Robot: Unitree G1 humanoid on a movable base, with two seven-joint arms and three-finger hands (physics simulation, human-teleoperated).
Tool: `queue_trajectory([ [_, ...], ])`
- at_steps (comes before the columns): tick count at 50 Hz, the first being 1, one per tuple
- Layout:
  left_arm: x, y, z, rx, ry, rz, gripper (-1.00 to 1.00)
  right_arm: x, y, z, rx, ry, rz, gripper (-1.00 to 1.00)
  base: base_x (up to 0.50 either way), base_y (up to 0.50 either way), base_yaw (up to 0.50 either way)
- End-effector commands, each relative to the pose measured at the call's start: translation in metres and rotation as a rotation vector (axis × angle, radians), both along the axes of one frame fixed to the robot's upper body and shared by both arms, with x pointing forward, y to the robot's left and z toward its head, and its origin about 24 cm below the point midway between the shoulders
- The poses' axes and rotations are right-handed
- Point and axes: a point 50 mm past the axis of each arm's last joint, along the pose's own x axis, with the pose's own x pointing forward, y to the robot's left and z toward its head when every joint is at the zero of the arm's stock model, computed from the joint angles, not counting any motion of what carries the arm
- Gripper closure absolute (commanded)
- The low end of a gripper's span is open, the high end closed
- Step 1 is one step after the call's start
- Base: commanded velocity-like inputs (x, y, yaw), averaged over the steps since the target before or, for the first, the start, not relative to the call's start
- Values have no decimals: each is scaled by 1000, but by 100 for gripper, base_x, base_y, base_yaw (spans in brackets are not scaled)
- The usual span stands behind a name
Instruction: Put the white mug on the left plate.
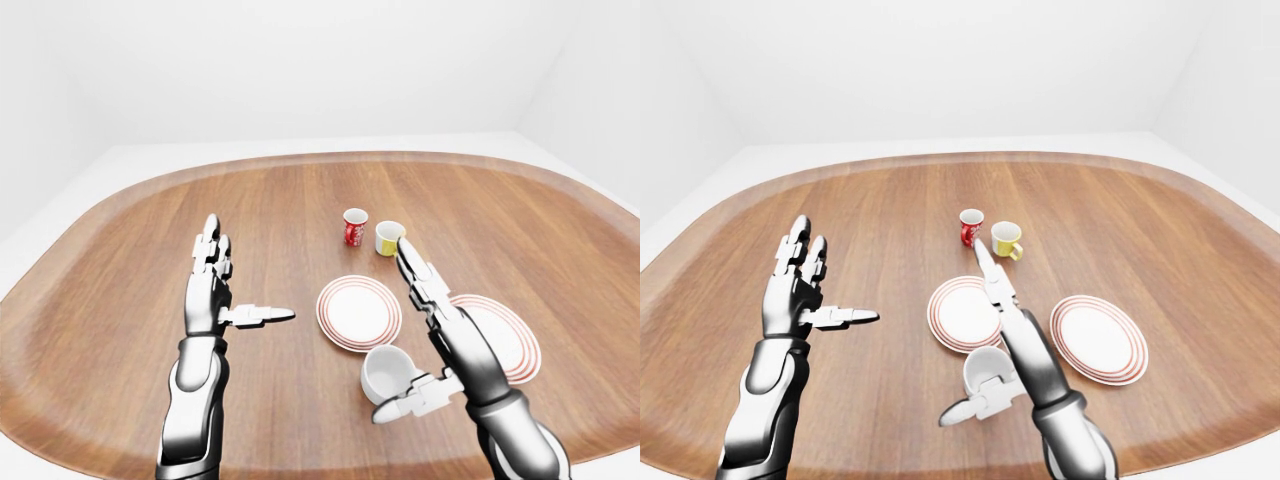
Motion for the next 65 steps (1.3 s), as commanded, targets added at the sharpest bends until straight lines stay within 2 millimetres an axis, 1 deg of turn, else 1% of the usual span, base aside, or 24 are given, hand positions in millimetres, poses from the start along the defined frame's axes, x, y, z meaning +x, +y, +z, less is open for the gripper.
queue_trajectory([
  [1,0,0,0,1,1,0,-98,3,-1,-6,-165,4,-68,-100,0,0,0],
  [9,0,0,-1,1,4,0,-98,3,1,-4,-281,-10,-80,-100,0,0,0],
  [23,0,0,0,2,1,-4,-99,4,9,0,-377,-22,-14,-100,0,0,0],
  [35,-1,-1,0,3,-1,-4,-99,4,11,-13,-430,43,6,-100,0,0,0],
  [37,-1,0,0,3,1,-3,-99,6,11,-18,-463,62,-2,-100,0,0,0],
  [41,-2,-1,0,3,1,-4,-98,5,14,-19,-532,69,14,-100,0,0,0],
  [54,-3,-1,3,4,-13,-6,-99,9,15,-32,-611,117,7,-100,0,0,0],
  [65,-2,-1,3,4,-12,-5,-99,14,17,-34,-672,119,9,-100,0,0,0],
])
